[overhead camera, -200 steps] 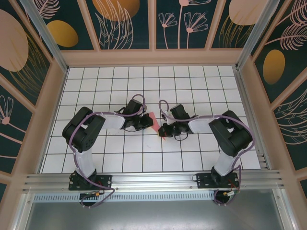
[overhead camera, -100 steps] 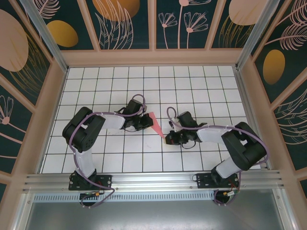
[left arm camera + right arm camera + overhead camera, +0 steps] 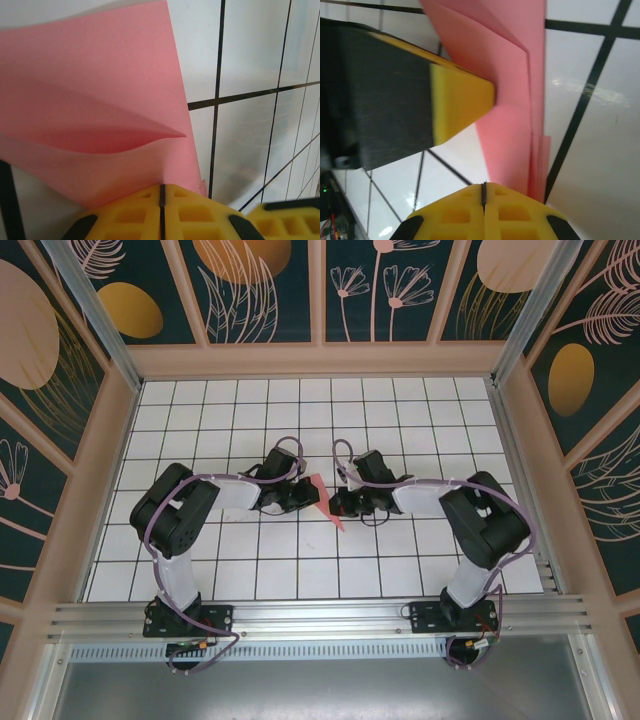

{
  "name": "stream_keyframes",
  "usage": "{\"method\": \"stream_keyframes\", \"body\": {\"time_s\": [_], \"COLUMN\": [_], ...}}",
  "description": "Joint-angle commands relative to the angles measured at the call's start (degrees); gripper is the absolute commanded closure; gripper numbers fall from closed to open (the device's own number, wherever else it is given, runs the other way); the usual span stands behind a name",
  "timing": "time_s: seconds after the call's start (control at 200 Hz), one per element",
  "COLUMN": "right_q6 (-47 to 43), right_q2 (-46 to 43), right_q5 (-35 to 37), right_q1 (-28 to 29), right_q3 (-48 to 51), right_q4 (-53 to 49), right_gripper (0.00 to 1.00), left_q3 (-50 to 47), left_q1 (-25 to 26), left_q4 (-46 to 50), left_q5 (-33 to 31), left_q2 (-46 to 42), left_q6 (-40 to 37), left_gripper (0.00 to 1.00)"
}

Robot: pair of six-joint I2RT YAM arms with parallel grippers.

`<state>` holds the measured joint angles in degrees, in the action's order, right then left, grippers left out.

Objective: Fold a paper plane with a square sheet of paper (pick it up from the middle)
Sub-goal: Fold the wing for the fifth time at the center of the table.

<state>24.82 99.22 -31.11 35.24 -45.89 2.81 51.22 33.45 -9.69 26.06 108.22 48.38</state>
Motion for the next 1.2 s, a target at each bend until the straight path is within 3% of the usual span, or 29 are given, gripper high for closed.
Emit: {"method": "stream_keyframes", "body": {"time_s": [0.0, 0.235, 0.435, 0.641, 1.196], "right_q6": [0.48, -0.27, -0.30, -0.30, -0.56], "right_q2": [2.65, 4.33, 5.33, 6.14, 7.66], "right_q5": [-0.64, 2.16, 3.69, 3.69, 2.81], "right_q1": [0.09, -0.10, -0.42, -0.43, -0.32], "right_q3": [-1.92, 0.11, 1.24, 0.89, 0.10], "right_q4": [0.45, -1.71, -2.68, -2.81, -3.73], "right_gripper": [1.00, 1.00, 1.00, 1.00, 1.00], "left_q3": [-1.65, -0.44, -1.33, -2.49, -3.94], "left_q1": [-1.29, -1.30, -1.30, -1.35, -1.34], "left_q4": [3.47, 0.66, -0.19, -1.58, -8.18], "left_q5": [-10.17, -7.61, -12.45, -12.88, -3.17], "left_q2": [3.14, -0.73, -6.86, -7.59, -1.77], "left_q6": [-2.61, -6.56, -13.11, -17.64, -17.98], "left_gripper": [0.88, 0.83, 0.79, 0.79, 0.81]}}
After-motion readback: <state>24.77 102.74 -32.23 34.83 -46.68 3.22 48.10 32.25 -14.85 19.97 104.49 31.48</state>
